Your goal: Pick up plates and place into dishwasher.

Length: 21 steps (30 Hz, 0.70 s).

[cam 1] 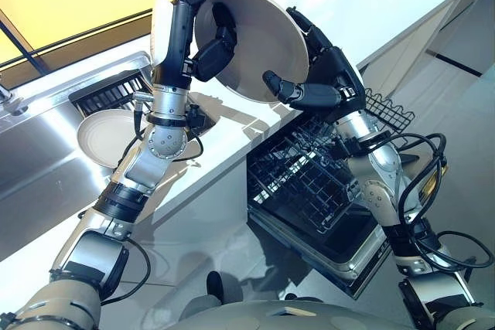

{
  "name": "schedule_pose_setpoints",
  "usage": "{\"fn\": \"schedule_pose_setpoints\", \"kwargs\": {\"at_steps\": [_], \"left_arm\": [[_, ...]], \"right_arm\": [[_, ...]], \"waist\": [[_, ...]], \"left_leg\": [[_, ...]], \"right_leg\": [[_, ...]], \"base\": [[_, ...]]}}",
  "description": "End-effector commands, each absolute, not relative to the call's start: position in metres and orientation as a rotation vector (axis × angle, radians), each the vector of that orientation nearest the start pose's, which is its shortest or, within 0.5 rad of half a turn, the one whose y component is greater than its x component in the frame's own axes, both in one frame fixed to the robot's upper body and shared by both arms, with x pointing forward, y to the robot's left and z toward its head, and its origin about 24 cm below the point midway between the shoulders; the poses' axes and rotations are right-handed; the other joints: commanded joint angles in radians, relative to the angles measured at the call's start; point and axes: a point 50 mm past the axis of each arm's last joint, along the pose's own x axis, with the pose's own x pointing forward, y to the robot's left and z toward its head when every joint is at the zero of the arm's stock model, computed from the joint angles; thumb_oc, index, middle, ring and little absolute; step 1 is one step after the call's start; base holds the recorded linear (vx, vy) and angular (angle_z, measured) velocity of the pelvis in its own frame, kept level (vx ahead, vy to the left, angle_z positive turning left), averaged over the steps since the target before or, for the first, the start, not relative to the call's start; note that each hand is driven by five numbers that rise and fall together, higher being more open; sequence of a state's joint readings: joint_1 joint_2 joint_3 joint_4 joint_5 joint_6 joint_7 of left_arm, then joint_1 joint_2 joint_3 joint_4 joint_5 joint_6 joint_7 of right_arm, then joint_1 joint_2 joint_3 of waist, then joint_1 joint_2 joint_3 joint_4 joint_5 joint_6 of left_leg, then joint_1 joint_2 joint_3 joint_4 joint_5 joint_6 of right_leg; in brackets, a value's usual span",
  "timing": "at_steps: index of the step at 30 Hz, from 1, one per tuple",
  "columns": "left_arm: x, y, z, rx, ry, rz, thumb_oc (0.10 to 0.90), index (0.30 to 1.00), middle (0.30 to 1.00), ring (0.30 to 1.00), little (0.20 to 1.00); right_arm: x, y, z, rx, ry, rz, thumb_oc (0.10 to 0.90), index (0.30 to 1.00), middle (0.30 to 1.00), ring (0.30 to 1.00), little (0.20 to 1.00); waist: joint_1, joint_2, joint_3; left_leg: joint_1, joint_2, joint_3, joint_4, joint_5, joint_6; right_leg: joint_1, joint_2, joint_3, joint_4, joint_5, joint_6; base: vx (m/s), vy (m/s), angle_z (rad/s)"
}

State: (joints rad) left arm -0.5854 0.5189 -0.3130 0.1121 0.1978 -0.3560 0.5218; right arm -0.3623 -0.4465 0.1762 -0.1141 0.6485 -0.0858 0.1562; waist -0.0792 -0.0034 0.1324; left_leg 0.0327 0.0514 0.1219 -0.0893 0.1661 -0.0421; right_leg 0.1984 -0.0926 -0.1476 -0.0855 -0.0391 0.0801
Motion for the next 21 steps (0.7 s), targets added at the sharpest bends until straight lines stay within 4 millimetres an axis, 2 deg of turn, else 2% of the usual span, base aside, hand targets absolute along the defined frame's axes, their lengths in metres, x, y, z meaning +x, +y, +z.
{"fn": "schedule_pose_setpoints", "kwargs": {"at_steps": [1, 14, 15, 16, 17, 21], "left_arm": [[0.307, 0.128, 0.244, 0.444, -1.119, 0.065, 0.100, 0.300, 0.300, 0.300, 0.200], [0.305, 0.137, 0.250, 0.494, -1.120, 0.063, 0.100, 0.300, 0.300, 0.300, 0.200], [0.306, 0.138, 0.251, 0.493, -1.117, 0.063, 0.278, 0.453, 0.453, 0.453, 0.378], [0.306, 0.139, 0.251, 0.493, -1.117, 0.063, 0.366, 0.528, 0.528, 0.528, 0.466], [0.305, 0.139, 0.251, 0.490, -1.116, 0.058, 0.800, 0.900, 0.900, 0.900, 0.900], [0.305, 0.141, 0.253, 0.494, -1.091, 0.047, 0.800, 0.900, 0.900, 0.900, 0.900]], "right_arm": [[0.298, -0.136, 0.221, 0.207, -0.655, 0.534, 0.100, 0.300, 0.300, 0.300, 0.200], [0.302, -0.145, 0.214, 0.182, -0.618, 0.502, 0.100, 0.300, 0.300, 0.300, 0.200], [0.302, -0.147, 0.213, 0.183, -0.617, 0.494, 0.100, 0.300, 0.300, 0.300, 0.200], [0.302, -0.147, 0.213, 0.184, -0.617, 0.493, 0.100, 0.300, 0.300, 0.300, 0.200], [0.302, -0.148, 0.213, 0.185, -0.616, 0.490, 0.100, 0.300, 0.300, 0.300, 0.200], [0.303, -0.150, 0.211, 0.172, -0.618, 0.471, 0.100, 0.300, 0.300, 0.300, 0.200]], "waist": [[0.011, -0.026, -0.088], [0.014, -0.023, -0.088], [0.014, -0.022, -0.088], [0.014, -0.022, -0.088], [0.015, -0.022, -0.089], [0.019, -0.021, -0.088]], "left_leg": [[0.098, -0.059, -0.010, 0.002, -0.173, 0.010], [0.098, -0.058, -0.012, 0.002, -0.172, 0.010], [0.098, -0.058, -0.013, 0.002, -0.172, 0.010], [0.098, -0.059, -0.013, 0.002, -0.172, 0.010], [0.098, -0.059, -0.014, 0.002, -0.172, 0.010], [0.096, -0.060, -0.019, 0.002, -0.173, 0.010]], "right_leg": [[-0.072, 0.018, -0.026, 0.001, 0.090, 0.018], [-0.071, 0.015, -0.029, -0.001, 0.092, 0.020], [-0.070, 0.015, -0.030, -0.001, 0.092, 0.020], [-0.070, 0.015, -0.030, -0.001, 0.092, 0.020], [-0.069, 0.015, -0.031, -0.001, 0.092, 0.020], [-0.070, 0.013, -0.035, -0.001, 0.092, 0.021]], "base": [[0.00, 0.000, 0.00], [0.00, 0.000, 0.00], [0.00, 0.000, 0.00], [0.00, 0.000, 0.00], [0.00, 0.000, 0.00], [0.00, 0.000, 0.00]]}}
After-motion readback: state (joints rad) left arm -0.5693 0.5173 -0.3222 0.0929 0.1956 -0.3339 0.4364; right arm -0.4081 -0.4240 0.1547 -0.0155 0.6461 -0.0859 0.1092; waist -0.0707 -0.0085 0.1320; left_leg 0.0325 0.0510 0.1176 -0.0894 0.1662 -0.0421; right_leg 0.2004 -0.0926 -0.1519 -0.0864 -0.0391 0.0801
